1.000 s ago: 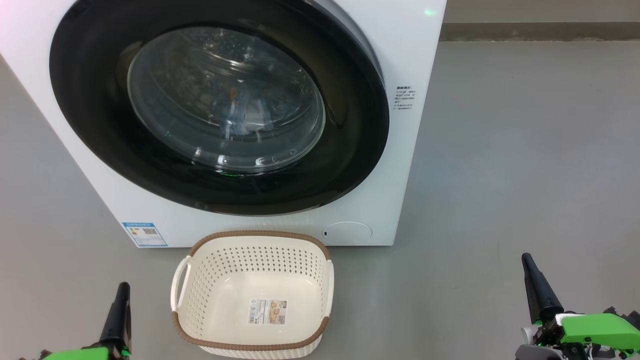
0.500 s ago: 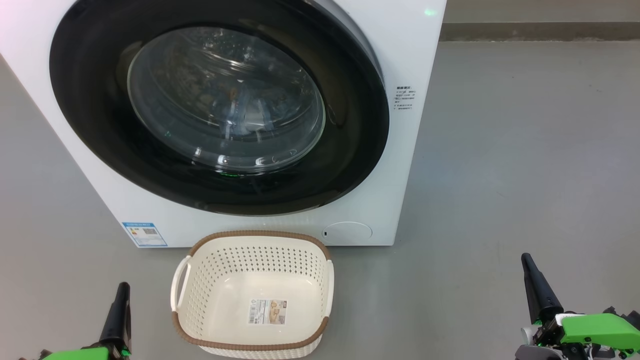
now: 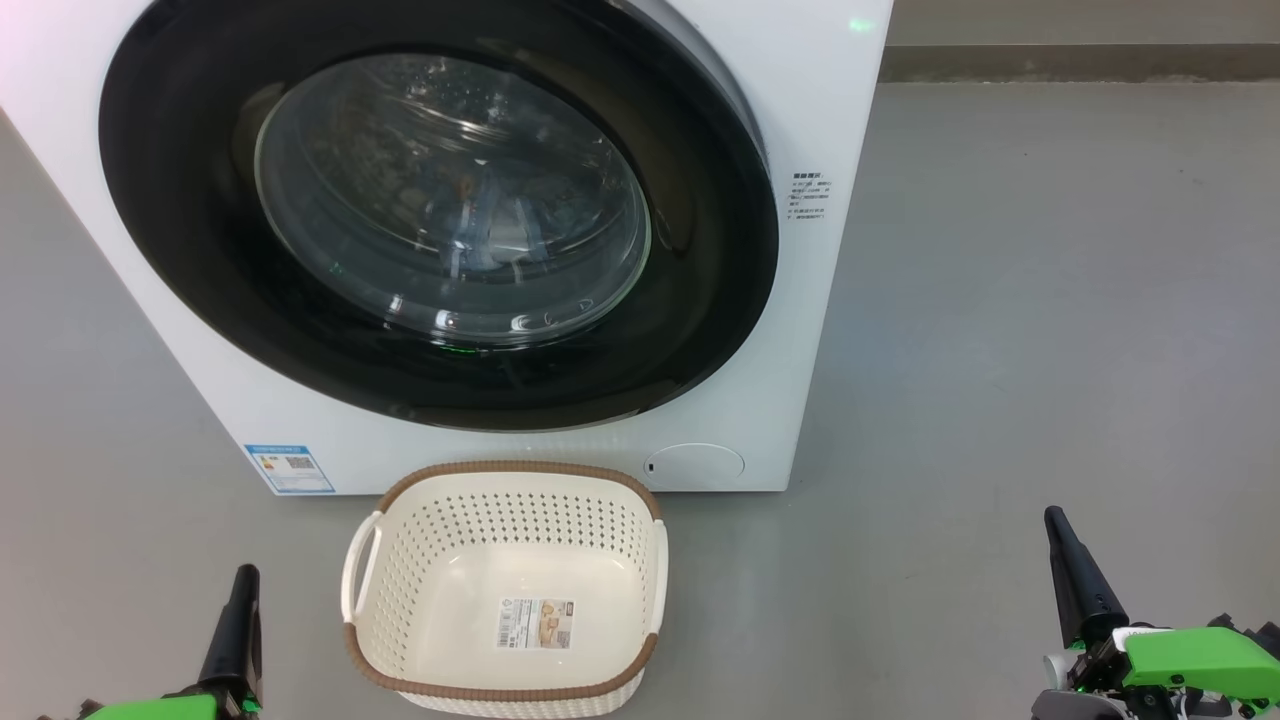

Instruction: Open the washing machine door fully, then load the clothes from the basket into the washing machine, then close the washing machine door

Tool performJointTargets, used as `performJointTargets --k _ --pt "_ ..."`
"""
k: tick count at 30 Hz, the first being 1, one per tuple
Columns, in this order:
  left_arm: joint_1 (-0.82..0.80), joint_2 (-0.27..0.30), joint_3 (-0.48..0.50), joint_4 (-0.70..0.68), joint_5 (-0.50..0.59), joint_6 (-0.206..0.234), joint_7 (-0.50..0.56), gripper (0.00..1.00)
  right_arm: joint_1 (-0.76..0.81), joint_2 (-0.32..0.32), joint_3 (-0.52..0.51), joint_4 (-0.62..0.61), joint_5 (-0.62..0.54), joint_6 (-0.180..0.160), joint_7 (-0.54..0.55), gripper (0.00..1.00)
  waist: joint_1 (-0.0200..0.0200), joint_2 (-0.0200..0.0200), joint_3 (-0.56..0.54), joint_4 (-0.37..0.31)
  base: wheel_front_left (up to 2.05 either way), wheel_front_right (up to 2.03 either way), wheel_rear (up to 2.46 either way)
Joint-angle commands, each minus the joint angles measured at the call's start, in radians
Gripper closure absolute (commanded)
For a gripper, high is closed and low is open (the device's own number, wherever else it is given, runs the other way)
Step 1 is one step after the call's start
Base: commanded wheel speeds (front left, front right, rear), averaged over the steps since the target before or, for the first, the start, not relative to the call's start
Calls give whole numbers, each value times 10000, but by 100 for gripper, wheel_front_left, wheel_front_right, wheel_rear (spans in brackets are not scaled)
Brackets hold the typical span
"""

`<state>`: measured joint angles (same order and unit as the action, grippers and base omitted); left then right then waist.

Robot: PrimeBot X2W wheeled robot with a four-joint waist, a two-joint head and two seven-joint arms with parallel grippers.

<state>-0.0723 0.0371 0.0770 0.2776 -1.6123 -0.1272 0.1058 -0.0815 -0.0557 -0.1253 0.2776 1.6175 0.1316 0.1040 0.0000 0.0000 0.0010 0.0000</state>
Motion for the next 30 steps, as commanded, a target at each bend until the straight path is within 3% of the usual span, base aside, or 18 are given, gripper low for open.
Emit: performJointTargets --k 1,30 --pt "-411 153 354 -278 25 -35 61 100 -312 -5 184 -286 -31 -9 34 100 0 0 0 0 0 0 0" --pt "-411 148 362 -278 32 -35 67 100 -314 8 165 -285 -47 -9 50 100 0 0 0 0 0 0 0"
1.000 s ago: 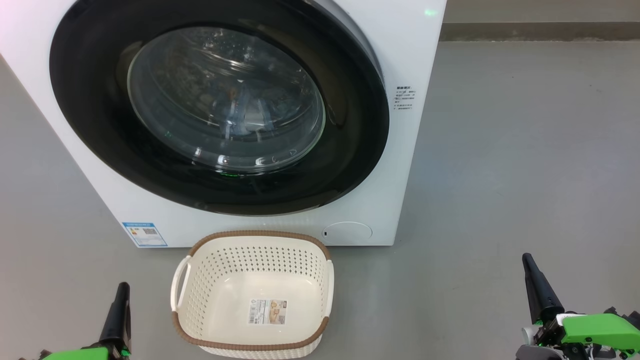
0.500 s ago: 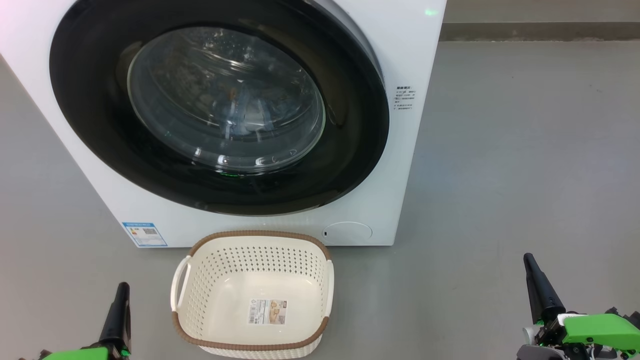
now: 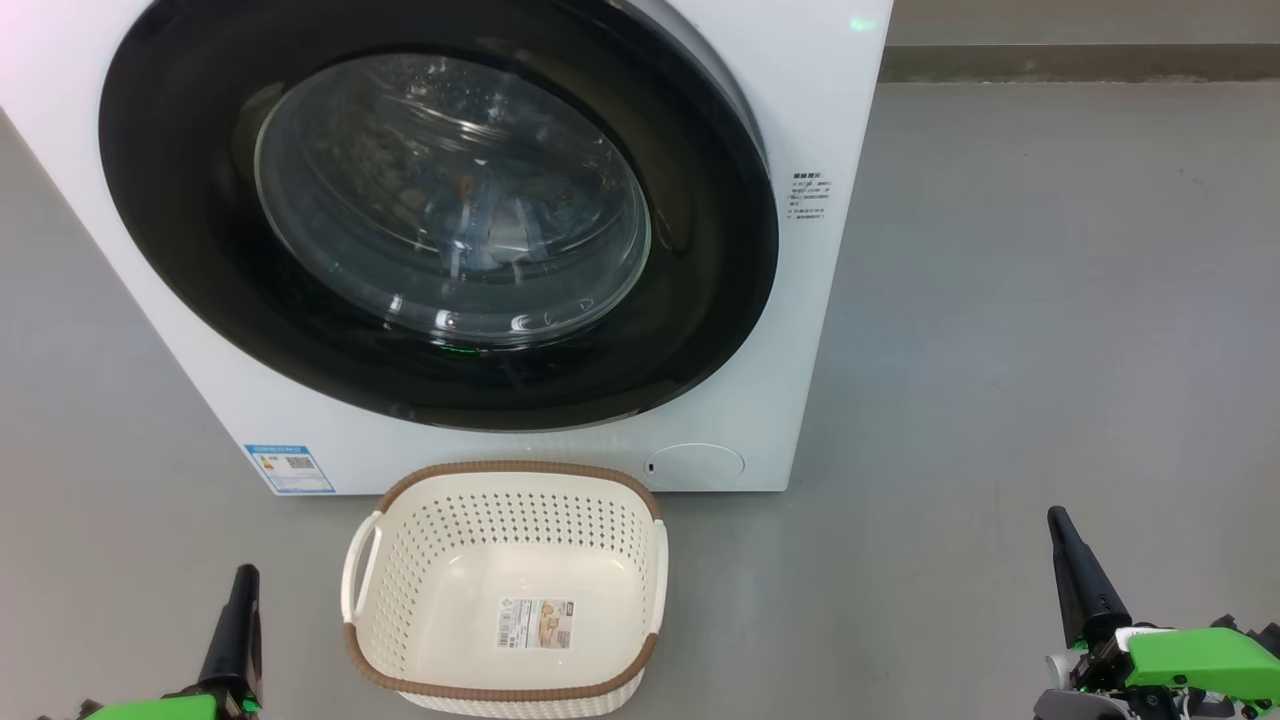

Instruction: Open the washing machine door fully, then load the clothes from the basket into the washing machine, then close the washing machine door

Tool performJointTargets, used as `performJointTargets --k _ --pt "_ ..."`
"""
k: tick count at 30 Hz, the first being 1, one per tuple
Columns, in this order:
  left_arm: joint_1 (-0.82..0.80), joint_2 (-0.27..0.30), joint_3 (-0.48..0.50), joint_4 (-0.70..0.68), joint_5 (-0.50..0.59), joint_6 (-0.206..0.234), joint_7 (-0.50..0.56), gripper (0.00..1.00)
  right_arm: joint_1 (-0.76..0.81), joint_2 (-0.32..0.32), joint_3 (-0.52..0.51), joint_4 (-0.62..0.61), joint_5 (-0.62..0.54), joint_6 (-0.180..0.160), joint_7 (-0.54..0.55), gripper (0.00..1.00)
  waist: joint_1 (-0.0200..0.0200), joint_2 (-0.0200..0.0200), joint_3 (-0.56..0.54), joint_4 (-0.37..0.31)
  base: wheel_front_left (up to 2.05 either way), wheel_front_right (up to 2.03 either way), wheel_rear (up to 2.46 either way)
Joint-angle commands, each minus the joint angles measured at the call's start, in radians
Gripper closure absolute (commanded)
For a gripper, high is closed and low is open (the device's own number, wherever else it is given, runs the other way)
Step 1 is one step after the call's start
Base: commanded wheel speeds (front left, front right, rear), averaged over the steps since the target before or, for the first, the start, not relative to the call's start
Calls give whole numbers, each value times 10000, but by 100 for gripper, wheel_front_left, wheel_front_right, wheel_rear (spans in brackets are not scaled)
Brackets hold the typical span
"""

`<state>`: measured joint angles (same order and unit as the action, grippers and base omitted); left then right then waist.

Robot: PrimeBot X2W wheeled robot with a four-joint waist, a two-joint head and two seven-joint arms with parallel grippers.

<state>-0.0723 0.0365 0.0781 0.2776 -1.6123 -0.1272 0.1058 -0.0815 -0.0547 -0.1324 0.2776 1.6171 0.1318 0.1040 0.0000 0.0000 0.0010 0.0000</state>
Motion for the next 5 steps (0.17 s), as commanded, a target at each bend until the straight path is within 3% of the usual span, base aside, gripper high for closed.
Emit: performJointTargets --k 1,5 --pt "-411 153 350 -278 32 -35 67 100 -314 -1 235 -285 -43 -11 50 100 0 0 0 0 0 0 0" --pt "-412 153 351 -278 33 -35 68 100 -314 1 233 -285 -45 -11 52 100 0 0 0 0 0 0 0"
